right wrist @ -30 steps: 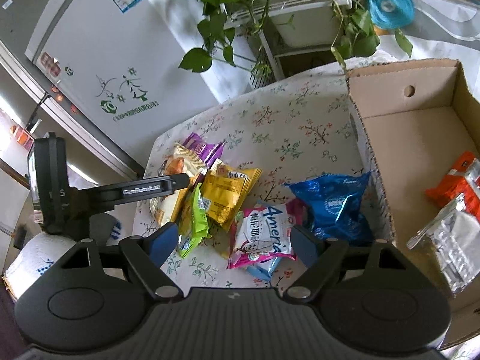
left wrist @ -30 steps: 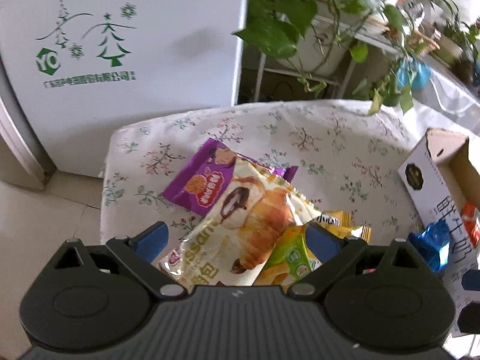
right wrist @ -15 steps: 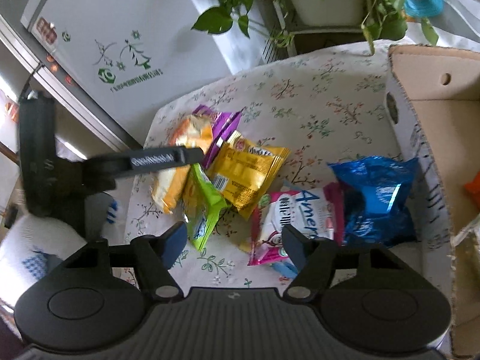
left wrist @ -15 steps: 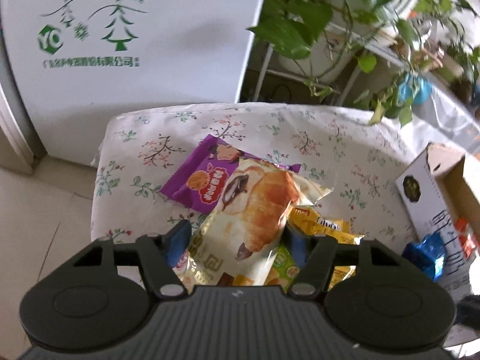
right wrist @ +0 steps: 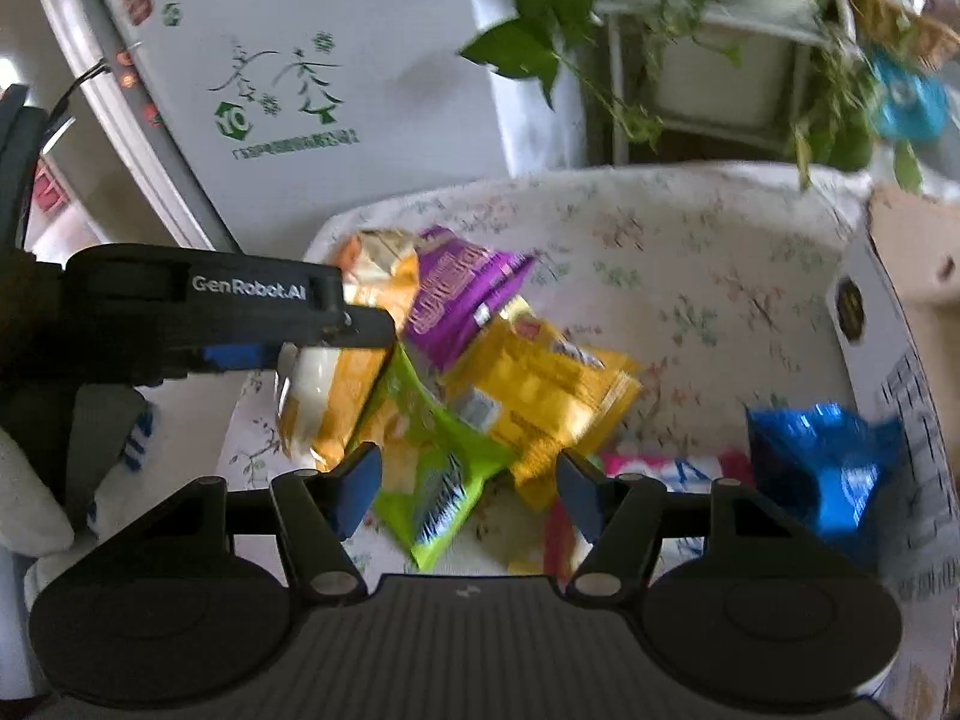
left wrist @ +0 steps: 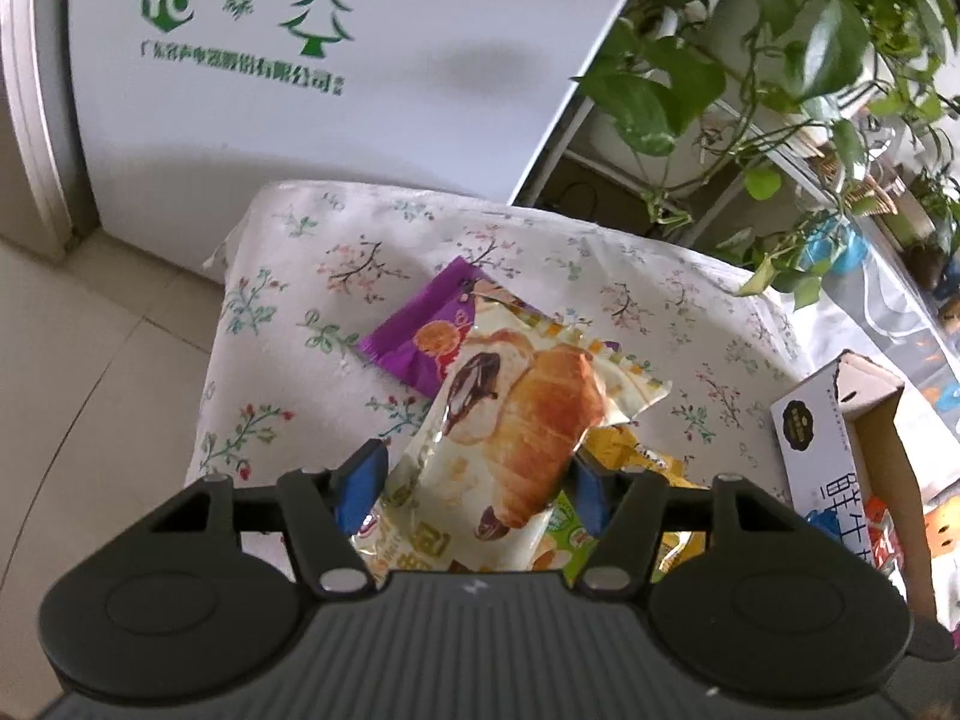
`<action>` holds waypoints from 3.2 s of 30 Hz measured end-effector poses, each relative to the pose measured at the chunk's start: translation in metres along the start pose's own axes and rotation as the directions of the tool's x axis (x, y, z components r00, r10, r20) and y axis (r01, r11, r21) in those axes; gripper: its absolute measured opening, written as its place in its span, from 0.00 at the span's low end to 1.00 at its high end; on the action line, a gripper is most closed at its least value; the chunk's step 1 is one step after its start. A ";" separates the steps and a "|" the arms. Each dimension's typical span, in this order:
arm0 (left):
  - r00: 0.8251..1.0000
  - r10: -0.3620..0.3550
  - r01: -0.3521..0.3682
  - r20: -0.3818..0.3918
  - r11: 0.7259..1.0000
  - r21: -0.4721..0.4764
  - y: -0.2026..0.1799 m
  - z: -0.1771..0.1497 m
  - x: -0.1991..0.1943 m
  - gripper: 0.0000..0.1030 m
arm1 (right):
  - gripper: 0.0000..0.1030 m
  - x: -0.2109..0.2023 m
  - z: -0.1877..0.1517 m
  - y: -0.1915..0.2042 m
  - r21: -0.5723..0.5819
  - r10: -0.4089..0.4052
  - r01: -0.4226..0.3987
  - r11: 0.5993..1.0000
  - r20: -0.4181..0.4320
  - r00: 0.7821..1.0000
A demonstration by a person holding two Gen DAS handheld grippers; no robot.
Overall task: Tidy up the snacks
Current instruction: 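Move both tools back over the snack pile, then grasp the green Amerta cracker pack with the right tool while the left tool grasps the croissant bread pack, then carry both packs over the cardboard box and release them inside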
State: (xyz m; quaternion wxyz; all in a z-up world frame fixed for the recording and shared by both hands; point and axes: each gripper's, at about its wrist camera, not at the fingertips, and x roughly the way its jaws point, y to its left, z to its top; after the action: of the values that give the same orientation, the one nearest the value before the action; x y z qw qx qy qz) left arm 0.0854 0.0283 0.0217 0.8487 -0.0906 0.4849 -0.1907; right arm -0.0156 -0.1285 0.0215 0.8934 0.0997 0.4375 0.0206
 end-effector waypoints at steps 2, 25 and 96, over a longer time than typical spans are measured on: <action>1.000 0.011 -0.011 -0.007 1.000 0.000 0.002 -0.001 0.002 0.61 | 0.69 0.005 0.001 0.005 -0.039 0.004 -0.004 0.999 0.019 1.000; 0.965 0.221 -0.207 -0.143 0.972 0.110 0.000 -0.016 0.034 0.99 | 0.68 0.041 -0.014 0.028 -0.184 0.047 -0.064 0.981 -0.094 0.994; 0.986 0.158 -0.163 0.048 0.977 0.139 -0.048 -0.017 -0.029 0.54 | 0.57 -0.070 0.010 -0.015 -0.169 -0.089 0.106 0.980 0.103 0.991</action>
State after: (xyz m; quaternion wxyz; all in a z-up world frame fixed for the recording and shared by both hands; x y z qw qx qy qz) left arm 0.0458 -0.0028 0.0522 0.8744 0.0063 0.4600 -0.1542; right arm -0.0518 -0.1533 0.0788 0.9184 0.0005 0.3956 0.0103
